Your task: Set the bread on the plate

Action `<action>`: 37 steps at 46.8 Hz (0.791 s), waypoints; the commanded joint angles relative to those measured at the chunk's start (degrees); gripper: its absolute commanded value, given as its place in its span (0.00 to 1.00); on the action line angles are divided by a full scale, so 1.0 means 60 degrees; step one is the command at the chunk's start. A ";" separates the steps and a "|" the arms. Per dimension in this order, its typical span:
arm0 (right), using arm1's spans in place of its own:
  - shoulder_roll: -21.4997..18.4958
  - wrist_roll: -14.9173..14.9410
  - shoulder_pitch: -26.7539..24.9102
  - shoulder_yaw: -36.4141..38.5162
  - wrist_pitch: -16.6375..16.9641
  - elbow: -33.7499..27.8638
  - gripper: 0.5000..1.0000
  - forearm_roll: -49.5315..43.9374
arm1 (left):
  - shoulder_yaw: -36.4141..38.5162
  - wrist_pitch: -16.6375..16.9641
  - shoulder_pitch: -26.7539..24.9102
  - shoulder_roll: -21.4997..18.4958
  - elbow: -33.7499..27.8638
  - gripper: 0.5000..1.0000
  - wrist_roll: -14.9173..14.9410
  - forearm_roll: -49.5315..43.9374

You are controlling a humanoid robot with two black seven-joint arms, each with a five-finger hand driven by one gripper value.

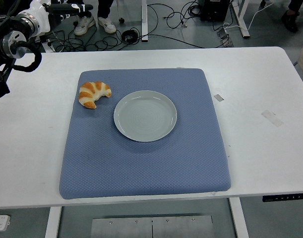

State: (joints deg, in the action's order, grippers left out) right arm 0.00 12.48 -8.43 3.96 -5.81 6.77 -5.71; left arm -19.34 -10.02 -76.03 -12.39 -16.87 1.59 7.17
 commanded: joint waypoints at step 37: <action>0.0000 0.0000 -0.0001 0.0000 0.0001 0.0000 1.00 0.0000 | 0.0029 0.0000 0.0104 -0.0001 -0.0015 0.93 -0.0470 0.0051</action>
State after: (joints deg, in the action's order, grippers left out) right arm 0.00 12.48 -8.44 3.96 -5.79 6.77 -5.71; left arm -19.19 -10.02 -75.42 -12.39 -16.89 -1.23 7.45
